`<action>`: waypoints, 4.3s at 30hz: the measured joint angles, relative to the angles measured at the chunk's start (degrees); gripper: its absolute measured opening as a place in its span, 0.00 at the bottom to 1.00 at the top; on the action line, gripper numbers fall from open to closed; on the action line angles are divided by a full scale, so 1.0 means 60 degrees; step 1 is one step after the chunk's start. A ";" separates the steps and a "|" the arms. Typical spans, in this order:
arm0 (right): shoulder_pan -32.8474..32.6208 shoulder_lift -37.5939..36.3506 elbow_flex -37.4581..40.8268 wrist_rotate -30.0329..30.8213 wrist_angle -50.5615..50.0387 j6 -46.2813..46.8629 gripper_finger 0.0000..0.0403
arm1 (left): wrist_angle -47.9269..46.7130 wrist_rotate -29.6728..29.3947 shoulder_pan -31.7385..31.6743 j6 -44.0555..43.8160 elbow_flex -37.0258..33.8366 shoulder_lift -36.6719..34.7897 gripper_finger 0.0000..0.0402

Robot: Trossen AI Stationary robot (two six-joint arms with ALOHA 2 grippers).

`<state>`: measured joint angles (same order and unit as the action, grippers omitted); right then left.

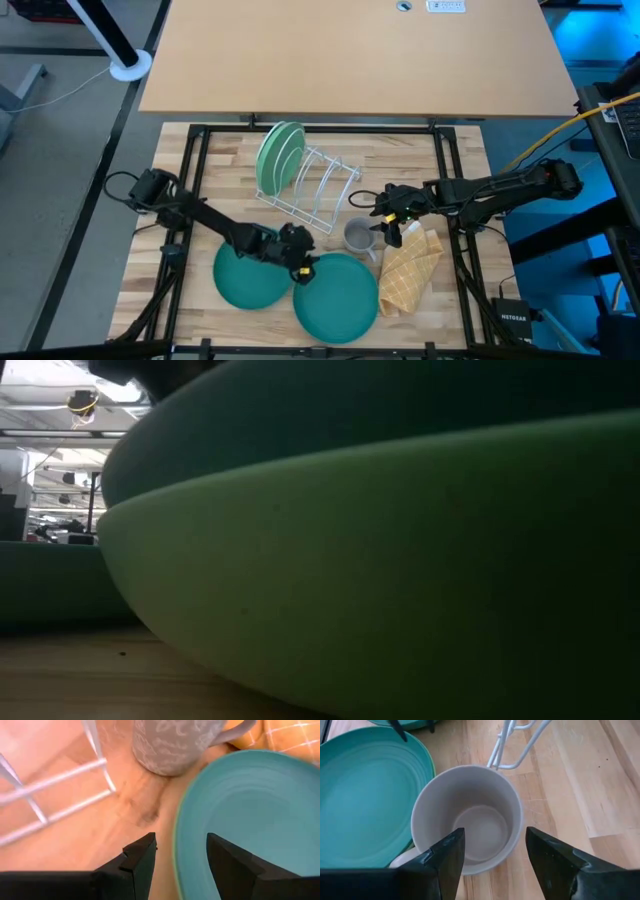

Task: Sort dishes
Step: Put the right blue plate into the white dish rack

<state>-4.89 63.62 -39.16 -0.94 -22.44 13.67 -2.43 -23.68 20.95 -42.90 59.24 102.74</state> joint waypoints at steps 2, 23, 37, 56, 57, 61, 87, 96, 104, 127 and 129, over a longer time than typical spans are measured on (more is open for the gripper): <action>0.0000 0.0000 0.0000 0.0068 0.0000 -0.0003 0.53 | -0.0040 0.0088 -0.0113 0.0314 0.0000 0.0007 0.41; 0.0000 0.0001 0.0001 0.0081 -0.0006 -0.0069 0.53 | -0.0427 0.1443 -0.0133 0.0762 0.0000 0.0229 0.41; 0.0000 0.0000 0.0000 0.0079 -0.0006 -0.0069 0.53 | -0.0482 0.1865 -0.0145 0.0986 0.0000 0.0229 0.41; 0.0000 0.0000 0.0000 0.0079 -0.0007 -0.0073 0.53 | -0.0524 0.2189 -0.0144 0.0929 0.0000 0.0229 0.41; 0.0000 0.0000 0.0000 0.0079 -0.0007 -0.0073 0.53 | -0.0547 0.2189 -0.0145 0.0924 0.0000 0.0230 0.40; 0.0000 0.0000 0.0000 0.0079 -0.0007 -0.0073 0.53 | -0.0692 0.2189 -0.0145 0.0900 0.0000 0.0229 0.33; 0.0004 0.0000 0.0000 0.0079 -0.0011 -0.0074 0.53 | -0.0755 0.2090 -0.0520 0.0100 -0.0004 0.0143 0.00; 0.0004 0.0001 0.0002 0.0079 -0.0004 -0.0080 0.53 | -0.0771 0.1670 -0.0698 0.0558 -0.0007 -0.0460 0.00; 0.0004 0.0002 0.0004 0.0079 -0.0015 -0.0080 0.53 | -0.0792 0.1362 -0.0743 0.1071 -0.0007 -0.0880 0.00; 0.0004 0.0000 0.0004 0.0079 -0.0007 -0.0080 0.53 | -0.3277 0.1120 -0.0344 0.0703 0.0000 -0.0980 0.00; 0.0004 0.0000 0.0004 0.0079 -0.0011 -0.0080 0.53 | -0.3273 0.1099 -0.0363 0.0668 0.0000 -0.0980 0.00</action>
<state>-4.86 63.61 -39.13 -0.47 -22.50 13.19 -22.06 -17.09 18.77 -38.89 59.24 96.86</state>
